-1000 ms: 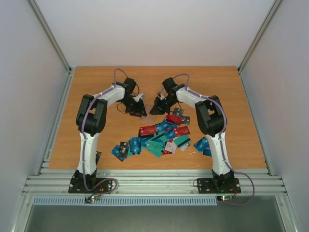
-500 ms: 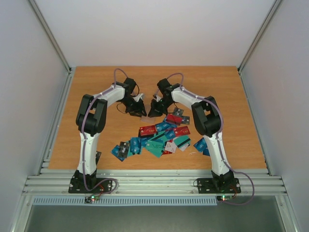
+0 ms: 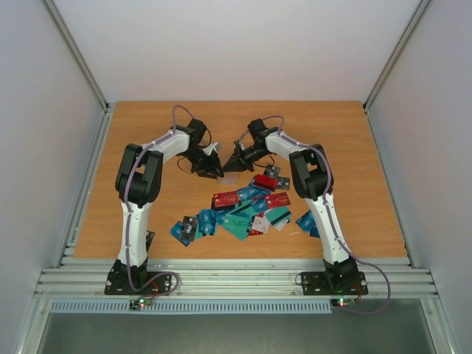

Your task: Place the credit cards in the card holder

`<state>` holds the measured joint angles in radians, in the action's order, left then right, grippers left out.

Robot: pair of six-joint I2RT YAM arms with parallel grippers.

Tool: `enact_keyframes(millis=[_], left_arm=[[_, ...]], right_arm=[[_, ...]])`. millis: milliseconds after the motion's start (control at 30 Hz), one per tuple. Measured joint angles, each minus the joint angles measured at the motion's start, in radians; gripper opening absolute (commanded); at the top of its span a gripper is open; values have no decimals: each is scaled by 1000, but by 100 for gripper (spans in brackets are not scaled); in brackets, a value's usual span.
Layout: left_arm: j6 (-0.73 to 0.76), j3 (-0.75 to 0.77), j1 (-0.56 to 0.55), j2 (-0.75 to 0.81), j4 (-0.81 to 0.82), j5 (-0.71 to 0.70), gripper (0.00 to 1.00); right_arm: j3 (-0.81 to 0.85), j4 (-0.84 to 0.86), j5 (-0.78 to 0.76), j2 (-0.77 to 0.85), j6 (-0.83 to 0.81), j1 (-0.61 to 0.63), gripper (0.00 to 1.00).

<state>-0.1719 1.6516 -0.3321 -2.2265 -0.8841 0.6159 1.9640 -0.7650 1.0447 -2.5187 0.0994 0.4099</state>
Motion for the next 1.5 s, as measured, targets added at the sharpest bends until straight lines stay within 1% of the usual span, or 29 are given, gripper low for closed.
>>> enact_keyframes(millis=[133,233,533,833,1000,1300,1500], left_arm=[[0,-5,4,0,6,10,33],[0,-6,6,0,7,16,33],[0,-6,6,0,7,16,33],[-11,-6,9,0,7,26,33],[-28,-6,10,0,5,31,33],[-34,6,10,0,-14,21,34],[-33,68,10,3,-58,-24,40]], right_arm=[[34,45,64,-37,10,-4,5],[65,43,66,-56,11,-4,4],[56,45,60,-56,12,-3,4],[-66,197,101,-19,13,-8,4],[-97,261,127,-16,14,-12,3],[-85,243,113,-14,12,-10,4],[-67,187,92,-1,24,-2,4]])
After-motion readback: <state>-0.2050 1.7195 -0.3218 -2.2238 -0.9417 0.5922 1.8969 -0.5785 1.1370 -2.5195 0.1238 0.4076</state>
